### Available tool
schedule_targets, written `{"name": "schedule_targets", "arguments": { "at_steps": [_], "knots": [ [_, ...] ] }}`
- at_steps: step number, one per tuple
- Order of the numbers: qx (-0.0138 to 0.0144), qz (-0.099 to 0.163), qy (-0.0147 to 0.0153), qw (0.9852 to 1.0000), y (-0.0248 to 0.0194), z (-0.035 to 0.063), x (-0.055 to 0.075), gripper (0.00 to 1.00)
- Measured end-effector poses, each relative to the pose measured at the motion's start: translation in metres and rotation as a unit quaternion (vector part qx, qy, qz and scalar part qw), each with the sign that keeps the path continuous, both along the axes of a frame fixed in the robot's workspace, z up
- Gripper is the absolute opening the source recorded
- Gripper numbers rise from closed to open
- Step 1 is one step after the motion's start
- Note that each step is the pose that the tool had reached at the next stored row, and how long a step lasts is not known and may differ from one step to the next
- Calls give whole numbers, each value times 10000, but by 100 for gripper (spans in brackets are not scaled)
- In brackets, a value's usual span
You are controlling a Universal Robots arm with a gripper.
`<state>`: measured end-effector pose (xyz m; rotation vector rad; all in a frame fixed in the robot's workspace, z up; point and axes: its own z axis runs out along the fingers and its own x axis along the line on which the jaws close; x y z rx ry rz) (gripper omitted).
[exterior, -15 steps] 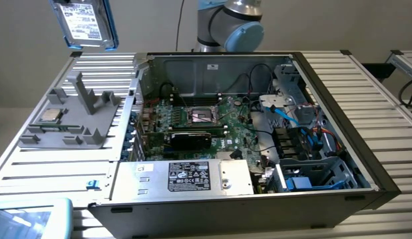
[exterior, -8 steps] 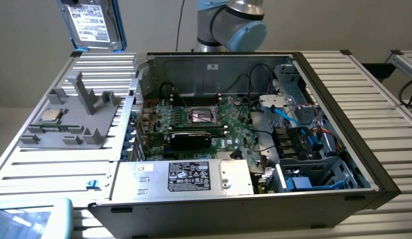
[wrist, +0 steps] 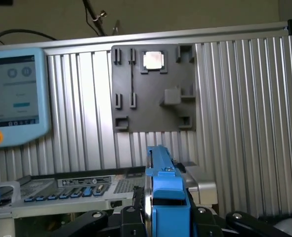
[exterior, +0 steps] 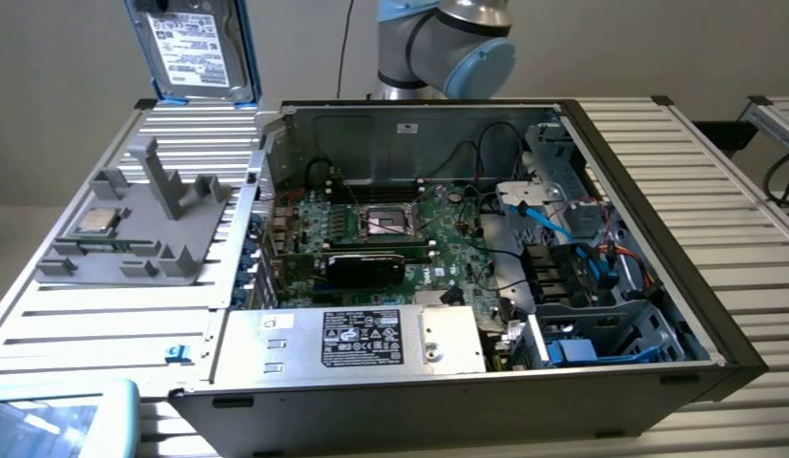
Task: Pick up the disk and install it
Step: 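Pick up the disk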
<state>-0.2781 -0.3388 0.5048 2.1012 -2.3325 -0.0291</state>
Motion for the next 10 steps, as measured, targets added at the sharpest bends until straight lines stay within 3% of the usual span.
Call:
{"name": "schedule_targets", "arguments": {
  "at_steps": [10],
  "knots": [
    [1, 0, 2, 10000, -236, 28, 360, 37]
  ]
}}
